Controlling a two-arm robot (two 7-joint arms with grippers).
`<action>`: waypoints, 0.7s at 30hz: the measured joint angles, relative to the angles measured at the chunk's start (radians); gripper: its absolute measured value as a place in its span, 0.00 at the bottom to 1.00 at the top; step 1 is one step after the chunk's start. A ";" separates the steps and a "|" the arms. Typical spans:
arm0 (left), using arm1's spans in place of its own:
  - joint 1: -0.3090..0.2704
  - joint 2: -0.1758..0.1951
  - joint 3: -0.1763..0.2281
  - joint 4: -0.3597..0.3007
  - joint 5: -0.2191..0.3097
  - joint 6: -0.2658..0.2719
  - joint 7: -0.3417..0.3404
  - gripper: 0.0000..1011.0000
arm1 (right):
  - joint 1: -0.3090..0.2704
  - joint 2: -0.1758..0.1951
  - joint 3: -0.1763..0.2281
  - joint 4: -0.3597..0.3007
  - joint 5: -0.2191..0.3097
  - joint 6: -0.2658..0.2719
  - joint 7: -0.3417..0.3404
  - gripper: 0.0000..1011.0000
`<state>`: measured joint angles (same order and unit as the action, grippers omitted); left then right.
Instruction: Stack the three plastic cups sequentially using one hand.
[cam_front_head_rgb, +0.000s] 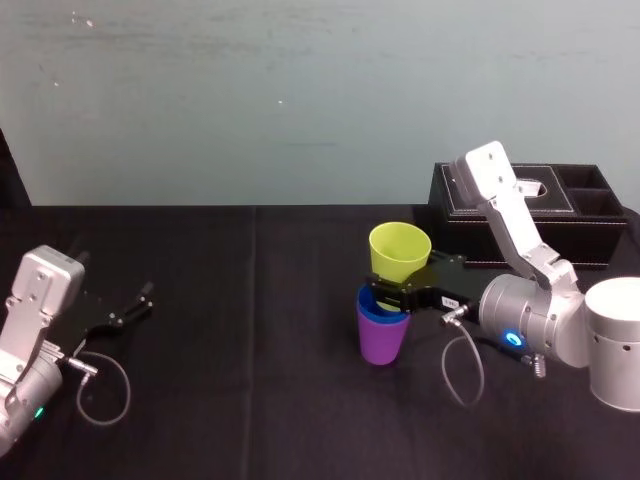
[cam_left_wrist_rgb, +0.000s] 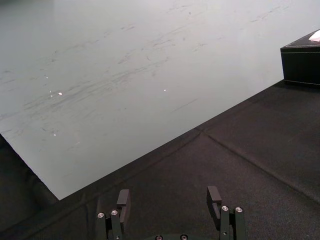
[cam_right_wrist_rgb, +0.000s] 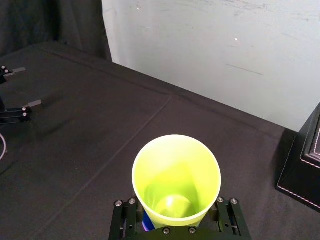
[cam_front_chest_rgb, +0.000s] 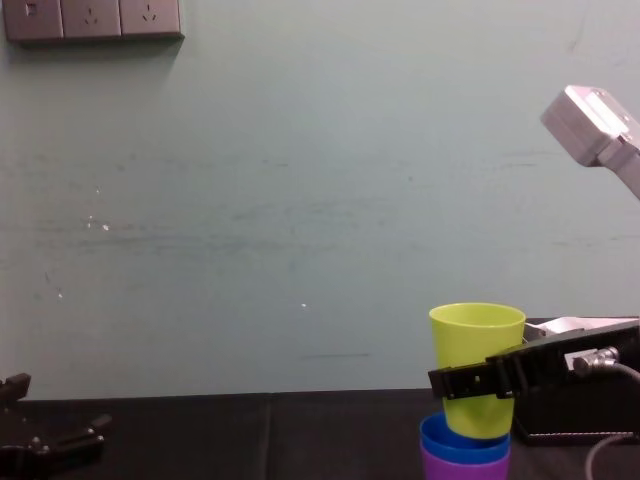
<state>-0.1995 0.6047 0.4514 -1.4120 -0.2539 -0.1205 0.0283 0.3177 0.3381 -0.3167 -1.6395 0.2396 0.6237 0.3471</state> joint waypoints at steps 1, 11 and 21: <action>0.000 0.000 0.000 0.000 0.000 0.000 0.000 0.99 | 0.001 0.000 -0.001 0.002 0.001 -0.001 0.000 0.70; 0.000 0.000 0.000 0.000 0.000 0.000 0.000 0.99 | 0.006 0.000 -0.015 0.016 0.011 -0.010 -0.008 0.70; 0.000 0.000 0.000 0.000 0.000 0.000 0.000 0.99 | 0.018 -0.001 -0.025 0.032 0.014 -0.019 -0.014 0.70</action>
<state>-0.1995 0.6047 0.4514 -1.4120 -0.2539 -0.1205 0.0283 0.3358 0.3367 -0.3417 -1.6077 0.2539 0.6046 0.3329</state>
